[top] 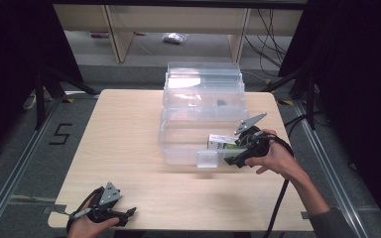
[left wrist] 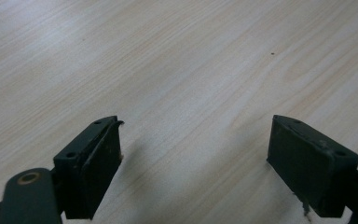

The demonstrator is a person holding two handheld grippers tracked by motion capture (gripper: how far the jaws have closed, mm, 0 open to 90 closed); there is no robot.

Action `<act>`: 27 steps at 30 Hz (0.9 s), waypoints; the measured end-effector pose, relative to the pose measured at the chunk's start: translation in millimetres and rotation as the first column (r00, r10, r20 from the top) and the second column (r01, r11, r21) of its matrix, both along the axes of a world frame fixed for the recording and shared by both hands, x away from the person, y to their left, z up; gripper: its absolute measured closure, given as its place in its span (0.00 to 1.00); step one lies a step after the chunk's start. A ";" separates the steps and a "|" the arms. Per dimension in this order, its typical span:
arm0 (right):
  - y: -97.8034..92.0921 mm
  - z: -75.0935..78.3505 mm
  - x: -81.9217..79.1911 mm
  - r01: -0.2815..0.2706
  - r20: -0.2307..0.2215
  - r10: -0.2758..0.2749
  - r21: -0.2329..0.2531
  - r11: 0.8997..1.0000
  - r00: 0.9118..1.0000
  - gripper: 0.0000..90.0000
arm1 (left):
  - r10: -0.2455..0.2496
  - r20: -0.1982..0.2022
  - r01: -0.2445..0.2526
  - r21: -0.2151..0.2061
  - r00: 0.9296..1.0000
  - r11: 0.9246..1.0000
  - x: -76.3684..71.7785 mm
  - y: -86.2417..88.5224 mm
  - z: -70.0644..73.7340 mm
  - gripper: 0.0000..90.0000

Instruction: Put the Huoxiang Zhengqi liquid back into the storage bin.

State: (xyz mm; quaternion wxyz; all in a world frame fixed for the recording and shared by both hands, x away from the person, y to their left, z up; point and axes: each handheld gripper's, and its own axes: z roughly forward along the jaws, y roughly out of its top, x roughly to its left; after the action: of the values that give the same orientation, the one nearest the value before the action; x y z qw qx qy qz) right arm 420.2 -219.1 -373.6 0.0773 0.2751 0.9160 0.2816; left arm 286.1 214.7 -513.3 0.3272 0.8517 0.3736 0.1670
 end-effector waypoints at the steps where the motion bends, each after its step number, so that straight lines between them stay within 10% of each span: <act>1: 0.0 0.0 0.0 0.000 0.000 0.000 0.000 1.000 1.000 0.23 | 0.000 0.000 0.000 0.000 1.000 1.000 0.0 0.0 0.0 0.19; 27: -3.6 -7.3 -37.0 0.032 0.028 -0.033 0.053 0.998 0.999 0.20 | 0.002 -0.008 -0.002 -0.004 1.000 1.000 0.0 0.2 0.9 0.19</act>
State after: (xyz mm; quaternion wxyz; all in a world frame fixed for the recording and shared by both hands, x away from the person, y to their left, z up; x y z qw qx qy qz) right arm 383.2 -222.7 -381.0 0.0880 0.2877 0.9024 0.3084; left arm 286.1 214.8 -512.4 0.3273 0.8514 0.3760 0.1630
